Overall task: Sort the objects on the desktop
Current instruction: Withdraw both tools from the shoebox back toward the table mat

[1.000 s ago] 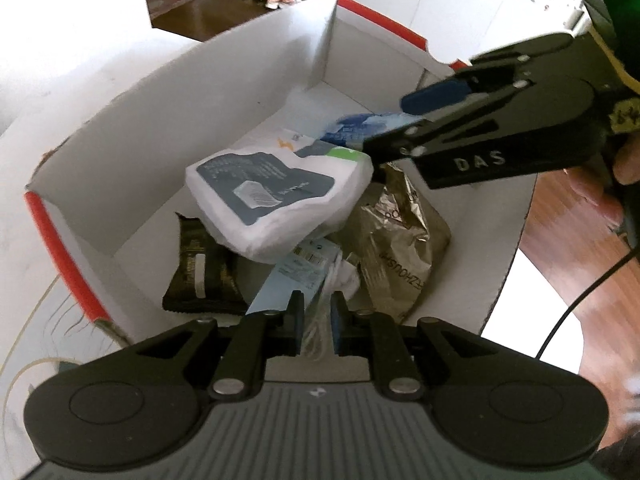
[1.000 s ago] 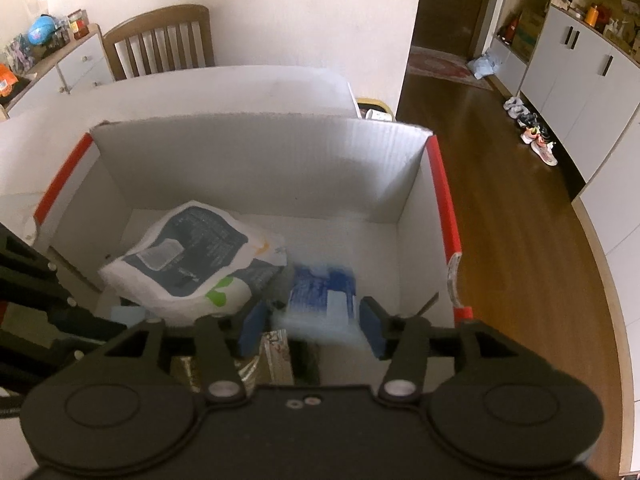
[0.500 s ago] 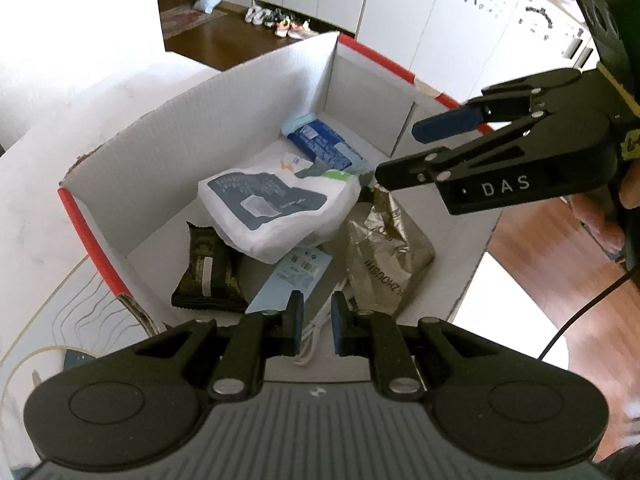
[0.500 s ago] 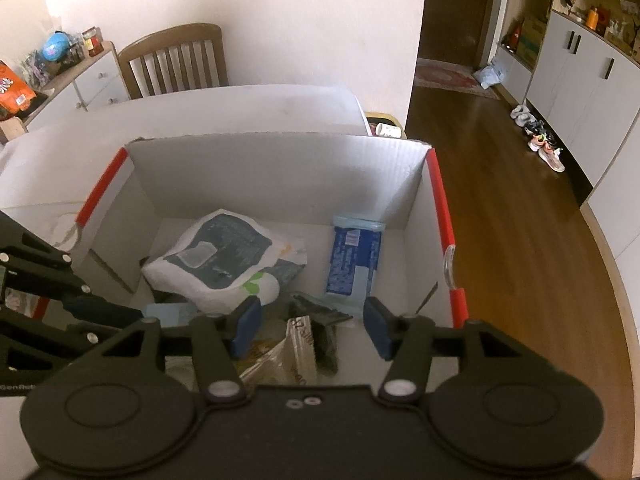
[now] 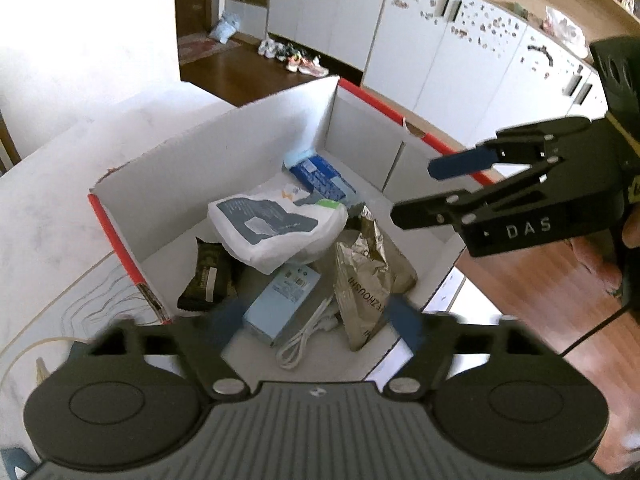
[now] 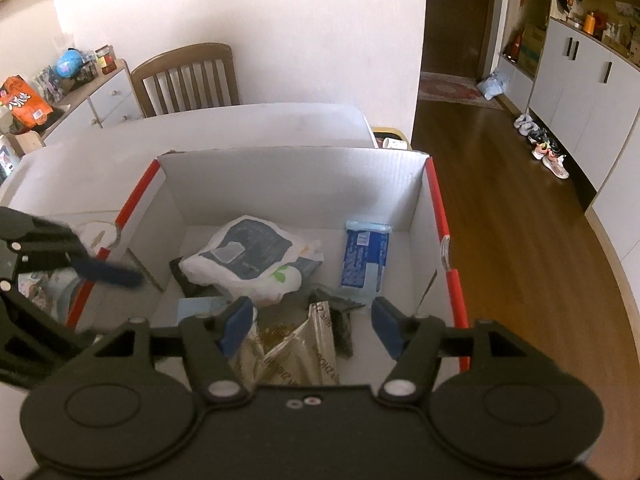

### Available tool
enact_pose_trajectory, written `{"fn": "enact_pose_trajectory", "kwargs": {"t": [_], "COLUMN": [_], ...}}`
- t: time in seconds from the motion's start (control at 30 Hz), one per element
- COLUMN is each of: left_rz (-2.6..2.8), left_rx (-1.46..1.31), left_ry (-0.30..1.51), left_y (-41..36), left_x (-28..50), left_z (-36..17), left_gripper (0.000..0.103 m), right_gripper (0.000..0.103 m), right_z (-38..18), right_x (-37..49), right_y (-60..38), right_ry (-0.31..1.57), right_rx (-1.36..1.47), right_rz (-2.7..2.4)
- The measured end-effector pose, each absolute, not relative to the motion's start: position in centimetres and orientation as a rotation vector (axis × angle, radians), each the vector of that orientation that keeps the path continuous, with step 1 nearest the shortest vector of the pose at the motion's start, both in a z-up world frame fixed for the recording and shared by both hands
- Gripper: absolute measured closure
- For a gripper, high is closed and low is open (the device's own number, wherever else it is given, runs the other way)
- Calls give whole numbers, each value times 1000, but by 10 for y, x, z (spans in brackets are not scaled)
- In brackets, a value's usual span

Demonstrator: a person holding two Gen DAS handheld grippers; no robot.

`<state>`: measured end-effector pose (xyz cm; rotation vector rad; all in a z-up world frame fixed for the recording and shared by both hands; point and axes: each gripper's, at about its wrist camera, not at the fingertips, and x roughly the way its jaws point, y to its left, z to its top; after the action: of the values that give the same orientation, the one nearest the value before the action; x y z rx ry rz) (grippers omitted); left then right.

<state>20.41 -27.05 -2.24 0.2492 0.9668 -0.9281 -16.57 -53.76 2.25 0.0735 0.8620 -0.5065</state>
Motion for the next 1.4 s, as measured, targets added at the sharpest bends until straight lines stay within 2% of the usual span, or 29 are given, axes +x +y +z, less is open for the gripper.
{"fn": "enact_pose_trajectory", "kwargs": {"t": [0.03, 0.27, 0.37, 0.43, 0.53, 1.4], "left_rz": [-929, -930, -931, -931, -928, -915], "left_rx": [242, 217, 201, 180, 154, 146], "left_ry": [966, 942, 926, 923, 914, 792], "left_y": [-269, -261, -257, -252, -245, -156], "left_x": [203, 194, 190, 189, 187, 160], "left_z": [-21, -14, -12, -11, -11, 13], "left_gripper": [20, 18, 14, 11, 0, 0], "right_gripper": [37, 16, 13, 13, 12, 12], "right_z": [23, 34, 37, 39, 40, 34], "right_x": [-167, -177, -178, -178, -180, -166], "right_y": [-536, -522, -515, -511, -504, -418], "right_ry": [858, 814, 800, 789, 774, 736], "right_rx": [74, 63, 54, 55, 60, 70], "right_rz": [-506, -493, -488, -488, -488, -524]}}
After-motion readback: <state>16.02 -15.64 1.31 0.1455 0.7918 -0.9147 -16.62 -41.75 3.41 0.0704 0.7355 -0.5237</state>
